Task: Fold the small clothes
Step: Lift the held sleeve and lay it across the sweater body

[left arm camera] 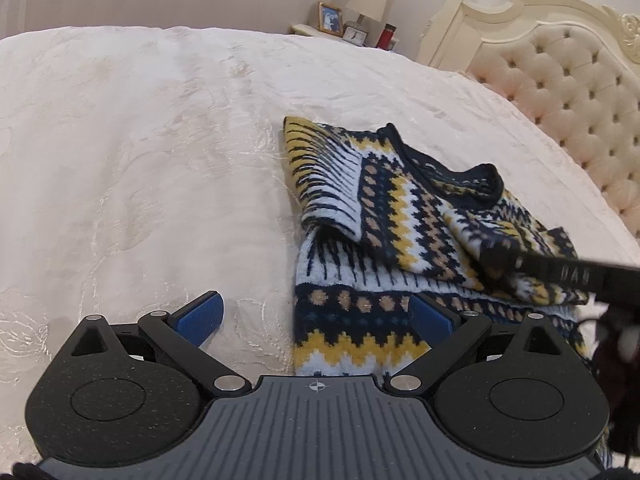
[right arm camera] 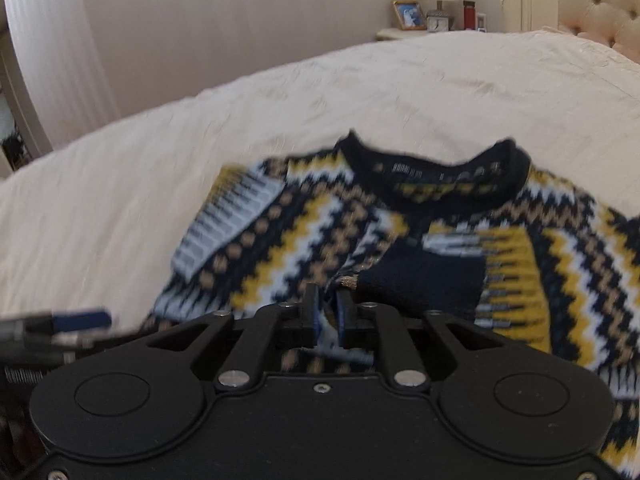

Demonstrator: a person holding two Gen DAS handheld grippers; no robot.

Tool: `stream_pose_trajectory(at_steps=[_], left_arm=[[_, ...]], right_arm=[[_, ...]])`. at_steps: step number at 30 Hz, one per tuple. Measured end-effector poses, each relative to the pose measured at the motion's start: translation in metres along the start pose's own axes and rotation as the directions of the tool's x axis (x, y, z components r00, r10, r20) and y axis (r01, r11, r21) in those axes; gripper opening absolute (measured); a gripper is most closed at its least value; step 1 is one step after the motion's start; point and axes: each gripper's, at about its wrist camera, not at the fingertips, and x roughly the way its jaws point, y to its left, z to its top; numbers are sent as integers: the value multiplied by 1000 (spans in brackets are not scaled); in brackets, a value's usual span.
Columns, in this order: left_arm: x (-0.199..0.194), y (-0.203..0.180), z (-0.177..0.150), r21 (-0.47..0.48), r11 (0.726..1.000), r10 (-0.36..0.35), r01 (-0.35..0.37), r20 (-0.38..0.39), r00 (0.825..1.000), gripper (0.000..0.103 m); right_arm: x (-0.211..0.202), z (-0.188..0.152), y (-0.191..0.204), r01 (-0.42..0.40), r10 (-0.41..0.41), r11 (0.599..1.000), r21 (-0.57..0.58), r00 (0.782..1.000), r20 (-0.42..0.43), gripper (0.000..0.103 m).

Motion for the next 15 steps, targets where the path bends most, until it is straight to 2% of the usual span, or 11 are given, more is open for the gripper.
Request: stream_pose_trajectory(at_steps=[1,3,4,8,12,15], left_arm=[[0,-1,0,3,1000,-5,5,1,1000,100],[1,-3,0,8,1000,-12,12,-1,1000,100],[1,-5,0,11,1000,-17,17,-2,1000,100],[-1,-13,-1,45,999,-29,28,7,1000,100],[-4,-22,-4,101,995,-20,17,27,999,100],[-8,-30,-6,155,988,-7,-2,57,998,100]], right_arm=[[-1,0,-1,0,0,1000,7,1000,-4,21],[-17,-6,-5,8,-8,999,36,1000,4,39],[-24,-5,-11,11,-11,998,55,1000,8,52],[-55,-1,-36,42,-48,987,153,998,36,56],[-86,-1,-61,65,-85,958,280,995,58,59],[-101,-8,-77,101,-136,941,324,987,87,69]])
